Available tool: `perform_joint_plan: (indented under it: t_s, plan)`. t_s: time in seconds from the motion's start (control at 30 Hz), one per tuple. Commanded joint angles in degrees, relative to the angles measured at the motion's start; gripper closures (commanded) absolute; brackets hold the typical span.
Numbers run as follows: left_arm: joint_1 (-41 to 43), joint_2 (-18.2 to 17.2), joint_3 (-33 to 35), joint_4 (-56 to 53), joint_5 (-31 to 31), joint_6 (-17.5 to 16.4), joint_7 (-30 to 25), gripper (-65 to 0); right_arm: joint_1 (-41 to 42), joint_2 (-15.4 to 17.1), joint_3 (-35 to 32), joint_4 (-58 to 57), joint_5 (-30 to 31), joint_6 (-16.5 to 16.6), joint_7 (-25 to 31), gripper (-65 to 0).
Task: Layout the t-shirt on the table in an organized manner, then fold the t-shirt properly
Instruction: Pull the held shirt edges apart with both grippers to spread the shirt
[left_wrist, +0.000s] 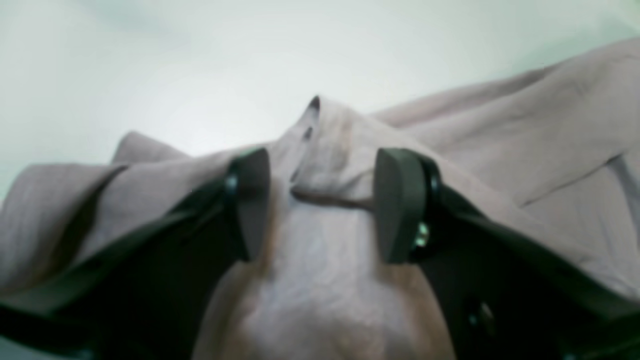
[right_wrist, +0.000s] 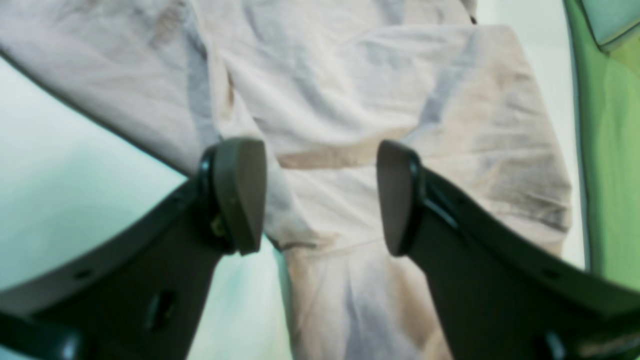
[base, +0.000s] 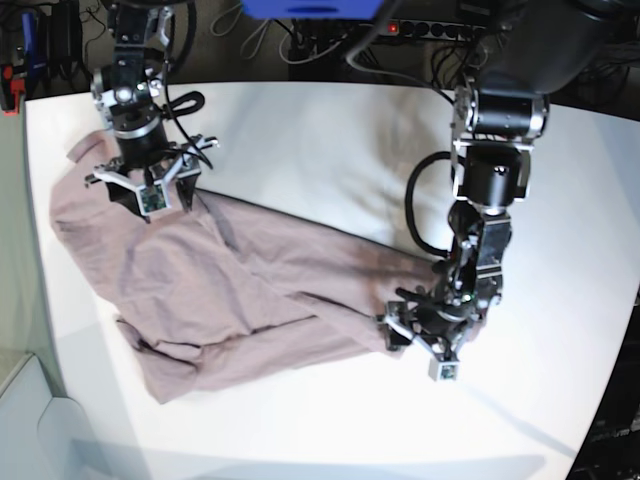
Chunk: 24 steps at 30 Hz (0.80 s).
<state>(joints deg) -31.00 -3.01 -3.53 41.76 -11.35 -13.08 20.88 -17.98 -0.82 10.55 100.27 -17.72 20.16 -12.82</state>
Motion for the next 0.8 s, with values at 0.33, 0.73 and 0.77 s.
perform_joint_plan:
  t_s: [0.33, 0.73, 0.77]
  plan:
    - [-4.8, -0.1, 0.2, -9.5, -0.3, -0.3, -8.4, -32.8, 0.2, 0.2, 0.1, 1.0, 0.4, -0.3, 1.4, -35.7]
    - [-4.6, -0.1, 4.2, -9.8, -0.7, -0.4, -8.5, -15.5, 0.2, 0.2, 0.1, 1.0, 0.4, -0.3, 1.4, -35.6]
    - [-4.6, -0.1, 4.2, -9.8, -0.7, -0.4, -8.5, -14.7, 0.2, 0.2, 0.1, 1.0, 0.4, -0.3, 1.4, -35.6]
